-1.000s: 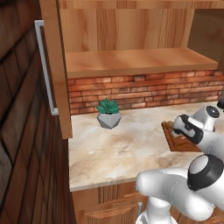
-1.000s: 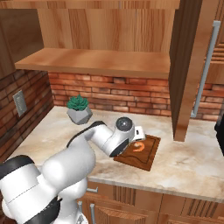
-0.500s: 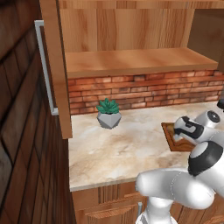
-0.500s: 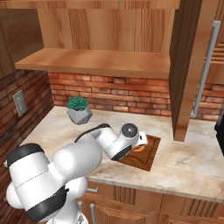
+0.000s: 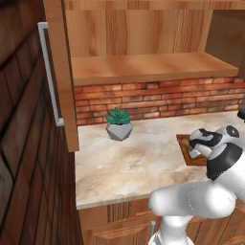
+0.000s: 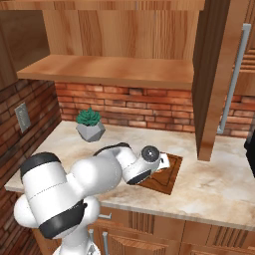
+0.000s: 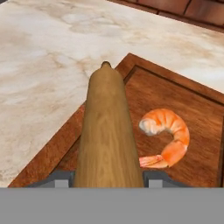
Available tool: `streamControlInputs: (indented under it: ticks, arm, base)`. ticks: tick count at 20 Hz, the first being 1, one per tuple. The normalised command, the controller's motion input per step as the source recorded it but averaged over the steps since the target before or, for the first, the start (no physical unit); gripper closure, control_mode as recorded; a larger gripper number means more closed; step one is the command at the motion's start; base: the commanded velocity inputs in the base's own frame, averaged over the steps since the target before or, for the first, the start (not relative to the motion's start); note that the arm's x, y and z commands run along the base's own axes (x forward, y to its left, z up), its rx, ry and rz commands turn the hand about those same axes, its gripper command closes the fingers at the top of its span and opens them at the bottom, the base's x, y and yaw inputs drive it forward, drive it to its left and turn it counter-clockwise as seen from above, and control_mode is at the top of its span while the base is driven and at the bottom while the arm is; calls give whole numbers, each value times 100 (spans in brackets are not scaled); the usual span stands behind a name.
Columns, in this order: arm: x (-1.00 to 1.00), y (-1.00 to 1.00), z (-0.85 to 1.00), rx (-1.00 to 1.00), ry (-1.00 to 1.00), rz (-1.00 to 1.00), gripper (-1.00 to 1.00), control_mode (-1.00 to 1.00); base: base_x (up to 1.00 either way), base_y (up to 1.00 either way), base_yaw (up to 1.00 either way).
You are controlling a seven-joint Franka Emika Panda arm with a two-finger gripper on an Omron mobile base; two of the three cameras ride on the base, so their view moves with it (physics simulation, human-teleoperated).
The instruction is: Open the cabinet, retrieve the rolling pin, and place it next to the meat on the cutting board to prepare for tenderizing.
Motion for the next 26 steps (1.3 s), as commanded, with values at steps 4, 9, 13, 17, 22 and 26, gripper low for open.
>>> streamControlInputs:
  ticks: [4, 9, 13, 17, 22, 26]
  arm:
    - [14, -9, -23, 1, 0, 2, 100, -100]
    - [1, -12, -13, 5, 0, 2, 100, -100]
    - [0, -7, -21, 7, 3, 2, 100, -100]
    - [0, 0, -25, 5, 6, 1, -100, -100]
    - [0, -1, -8, 6, 2, 1, -100, -100]
    - [-16, 0, -1, 3, 0, 2, -100, -100]
  base:
    - [0, 0, 0]
    - [0, 0, 0]
    - [0, 0, 0]
    - [0, 0, 0]
    - [0, 0, 0]
    - [0, 0, 0]
